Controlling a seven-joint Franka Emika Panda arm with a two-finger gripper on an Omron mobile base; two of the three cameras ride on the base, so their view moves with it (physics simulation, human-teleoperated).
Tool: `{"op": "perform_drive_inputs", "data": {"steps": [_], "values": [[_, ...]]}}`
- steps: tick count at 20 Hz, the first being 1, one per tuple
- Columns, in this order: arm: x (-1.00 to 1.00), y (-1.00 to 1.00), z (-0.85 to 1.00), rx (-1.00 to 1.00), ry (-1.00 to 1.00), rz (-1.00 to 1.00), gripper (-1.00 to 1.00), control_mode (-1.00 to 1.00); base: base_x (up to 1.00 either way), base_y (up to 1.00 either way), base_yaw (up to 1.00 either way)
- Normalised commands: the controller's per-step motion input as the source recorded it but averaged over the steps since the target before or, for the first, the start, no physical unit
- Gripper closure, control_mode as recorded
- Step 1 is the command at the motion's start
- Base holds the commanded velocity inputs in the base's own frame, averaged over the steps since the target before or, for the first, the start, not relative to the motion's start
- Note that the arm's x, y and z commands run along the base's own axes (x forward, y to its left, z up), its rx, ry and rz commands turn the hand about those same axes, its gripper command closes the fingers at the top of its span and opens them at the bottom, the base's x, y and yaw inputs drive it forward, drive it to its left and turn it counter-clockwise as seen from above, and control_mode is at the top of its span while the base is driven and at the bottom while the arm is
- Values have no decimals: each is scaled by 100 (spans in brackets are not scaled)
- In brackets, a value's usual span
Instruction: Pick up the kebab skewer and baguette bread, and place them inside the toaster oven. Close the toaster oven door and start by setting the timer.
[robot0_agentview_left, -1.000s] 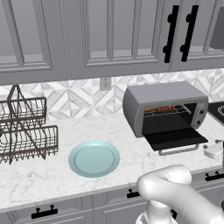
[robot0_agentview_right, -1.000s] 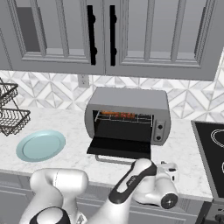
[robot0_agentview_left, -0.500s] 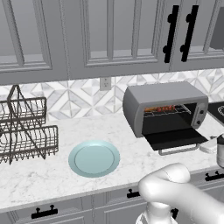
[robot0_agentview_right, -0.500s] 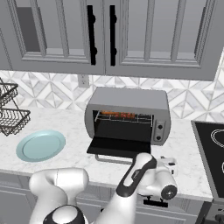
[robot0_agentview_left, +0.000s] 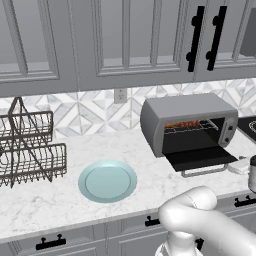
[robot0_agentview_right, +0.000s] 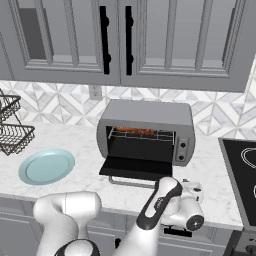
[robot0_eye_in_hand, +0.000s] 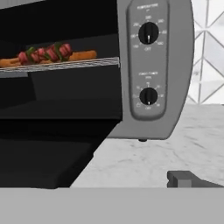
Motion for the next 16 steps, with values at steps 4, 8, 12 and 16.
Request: {"op": "perform_drive_inputs", "data": {"steps": [4, 8, 12, 16], "values": [[0, 0, 16, 17, -13, 0, -100, -100, 0, 0, 0], [0, 0, 25, 17, -15, 0, -100, -100, 0, 0, 0], [0, 0, 27, 17, -16, 0, -100, -100, 0, 0, 0], [0, 5, 24, 18, -13, 0, -100, -100, 0, 0, 0]]}}
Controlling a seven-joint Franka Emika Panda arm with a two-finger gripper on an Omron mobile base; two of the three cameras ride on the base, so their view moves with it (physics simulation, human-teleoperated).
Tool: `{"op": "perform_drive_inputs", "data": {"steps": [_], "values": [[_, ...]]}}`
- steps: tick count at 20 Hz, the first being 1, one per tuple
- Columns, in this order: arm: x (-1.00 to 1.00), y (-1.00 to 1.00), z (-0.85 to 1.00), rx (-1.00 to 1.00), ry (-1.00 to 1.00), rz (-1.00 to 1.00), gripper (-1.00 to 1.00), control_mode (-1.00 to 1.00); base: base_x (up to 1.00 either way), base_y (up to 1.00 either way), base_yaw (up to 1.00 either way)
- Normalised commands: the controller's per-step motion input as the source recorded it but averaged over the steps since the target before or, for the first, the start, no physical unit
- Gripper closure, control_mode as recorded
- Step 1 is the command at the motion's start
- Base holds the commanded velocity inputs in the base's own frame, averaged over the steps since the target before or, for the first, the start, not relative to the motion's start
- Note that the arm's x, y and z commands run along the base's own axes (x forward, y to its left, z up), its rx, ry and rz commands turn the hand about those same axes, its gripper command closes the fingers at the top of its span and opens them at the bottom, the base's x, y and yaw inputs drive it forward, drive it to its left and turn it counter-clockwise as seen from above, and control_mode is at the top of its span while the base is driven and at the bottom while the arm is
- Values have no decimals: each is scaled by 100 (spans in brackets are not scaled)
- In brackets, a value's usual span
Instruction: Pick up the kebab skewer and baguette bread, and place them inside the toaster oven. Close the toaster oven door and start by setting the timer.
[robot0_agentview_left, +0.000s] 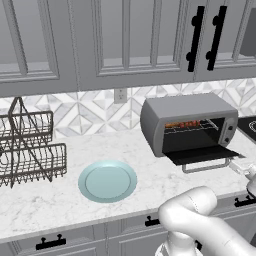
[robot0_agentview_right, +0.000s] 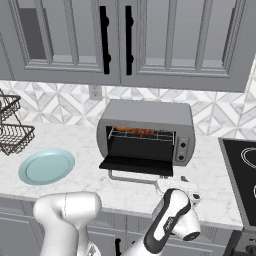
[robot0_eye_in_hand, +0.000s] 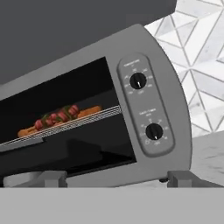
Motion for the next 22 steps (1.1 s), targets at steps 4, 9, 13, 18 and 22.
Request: {"op": "perform_drive_inputs", "data": {"steps": [4, 9, 13, 18, 22], "values": [[0, 5, 18, 18, -10, 0, -100, -100, 0, 0, 0], [0, 6, 25, 19, -7, 0, -100, -100, 0, 0, 0], [0, 10, 46, 17, -2, 0, -100, -100, 0, 0, 0], [0, 25, 38, 6, 0, 0, -100, -100, 0, 0, 0], [0, 30, 40, 1, 0, 0, -100, -100, 0, 0, 0]]}}
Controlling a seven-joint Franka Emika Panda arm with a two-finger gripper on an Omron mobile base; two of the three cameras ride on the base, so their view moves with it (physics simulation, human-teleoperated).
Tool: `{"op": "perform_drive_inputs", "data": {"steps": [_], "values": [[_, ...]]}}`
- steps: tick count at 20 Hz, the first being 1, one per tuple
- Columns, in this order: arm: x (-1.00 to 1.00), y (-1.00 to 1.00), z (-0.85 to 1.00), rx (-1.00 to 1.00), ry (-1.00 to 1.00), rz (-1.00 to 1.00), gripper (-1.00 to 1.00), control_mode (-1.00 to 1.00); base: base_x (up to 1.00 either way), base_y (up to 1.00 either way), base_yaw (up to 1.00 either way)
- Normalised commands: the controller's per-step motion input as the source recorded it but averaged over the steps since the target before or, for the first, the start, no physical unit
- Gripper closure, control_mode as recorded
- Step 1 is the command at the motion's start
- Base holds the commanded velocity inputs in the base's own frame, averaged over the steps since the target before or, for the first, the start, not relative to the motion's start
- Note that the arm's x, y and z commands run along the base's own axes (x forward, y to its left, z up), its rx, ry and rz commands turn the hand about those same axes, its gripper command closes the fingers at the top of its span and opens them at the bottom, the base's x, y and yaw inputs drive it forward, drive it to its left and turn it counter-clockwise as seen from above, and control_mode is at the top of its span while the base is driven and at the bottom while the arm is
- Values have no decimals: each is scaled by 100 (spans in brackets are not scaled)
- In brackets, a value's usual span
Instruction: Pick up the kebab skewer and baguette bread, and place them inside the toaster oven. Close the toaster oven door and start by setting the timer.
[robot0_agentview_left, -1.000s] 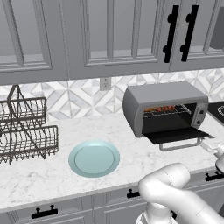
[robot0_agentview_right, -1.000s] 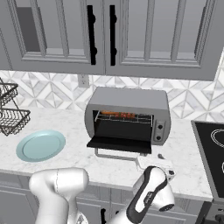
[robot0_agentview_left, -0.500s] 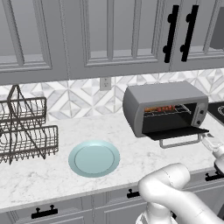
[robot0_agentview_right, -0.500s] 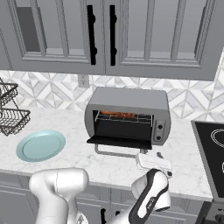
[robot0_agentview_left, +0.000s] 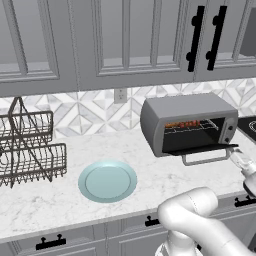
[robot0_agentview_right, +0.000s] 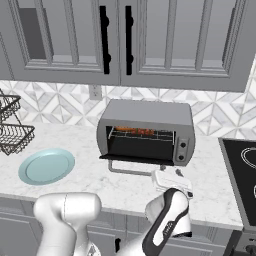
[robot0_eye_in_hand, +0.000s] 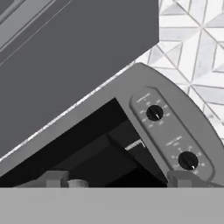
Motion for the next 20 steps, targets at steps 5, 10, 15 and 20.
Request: {"op": "perform_drive_inputs", "data": {"steps": [5, 10, 15, 20], "values": [[0, 30, 46, 0, 0, 0, -100, -100, 0, 0, 0], [1, 27, 30, 0, 0, 0, -100, -100, 0, 0, 0], [0, 27, 14, 0, 6, 0, -100, -100, 0, 0, 0], [-23, 2, 0, 0, 1, 0, -100, -100, 0, 0, 0]]}}
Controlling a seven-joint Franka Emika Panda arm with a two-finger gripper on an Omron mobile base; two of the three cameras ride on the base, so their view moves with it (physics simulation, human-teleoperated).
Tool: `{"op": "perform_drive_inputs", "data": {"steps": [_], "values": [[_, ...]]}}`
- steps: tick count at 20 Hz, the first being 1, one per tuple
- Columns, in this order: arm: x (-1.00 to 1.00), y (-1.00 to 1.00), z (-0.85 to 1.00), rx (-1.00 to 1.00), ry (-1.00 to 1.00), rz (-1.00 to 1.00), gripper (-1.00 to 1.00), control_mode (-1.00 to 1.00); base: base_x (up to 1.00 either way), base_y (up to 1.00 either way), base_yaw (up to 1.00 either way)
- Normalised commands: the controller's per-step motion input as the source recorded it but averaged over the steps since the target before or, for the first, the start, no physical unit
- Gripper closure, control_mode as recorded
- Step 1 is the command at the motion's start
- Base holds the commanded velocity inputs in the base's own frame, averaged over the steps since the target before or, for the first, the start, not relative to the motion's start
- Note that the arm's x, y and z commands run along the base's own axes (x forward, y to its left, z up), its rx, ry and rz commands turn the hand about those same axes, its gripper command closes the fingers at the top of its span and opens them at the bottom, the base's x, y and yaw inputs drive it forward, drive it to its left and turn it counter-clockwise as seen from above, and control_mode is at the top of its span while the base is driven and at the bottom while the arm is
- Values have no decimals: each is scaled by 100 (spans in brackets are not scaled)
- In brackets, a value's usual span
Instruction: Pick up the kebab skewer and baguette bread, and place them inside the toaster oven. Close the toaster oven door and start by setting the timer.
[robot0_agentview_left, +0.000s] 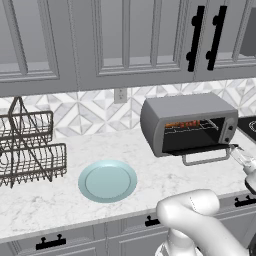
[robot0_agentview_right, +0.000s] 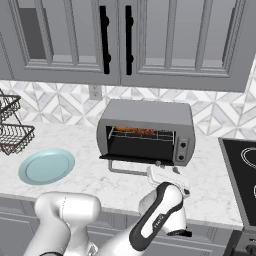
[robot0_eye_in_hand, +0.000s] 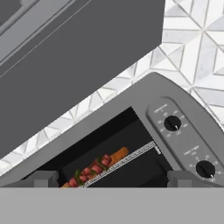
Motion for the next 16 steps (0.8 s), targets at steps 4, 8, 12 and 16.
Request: {"op": "perform_drive_inputs", "data": {"steps": [4, 8, 12, 16], "values": [[-34, 1, -10, -1, 0, 0, -100, -100, 0, 0, 0], [2, 13, -27, -4, 0, 5, -100, -100, 0, 0, 0], [32, 14, -1, 0, -1, 9, -100, -100, 0, 0, 0], [48, 8, 0, 0, -2, 9, -100, -100, 0, 0, 0]]}}
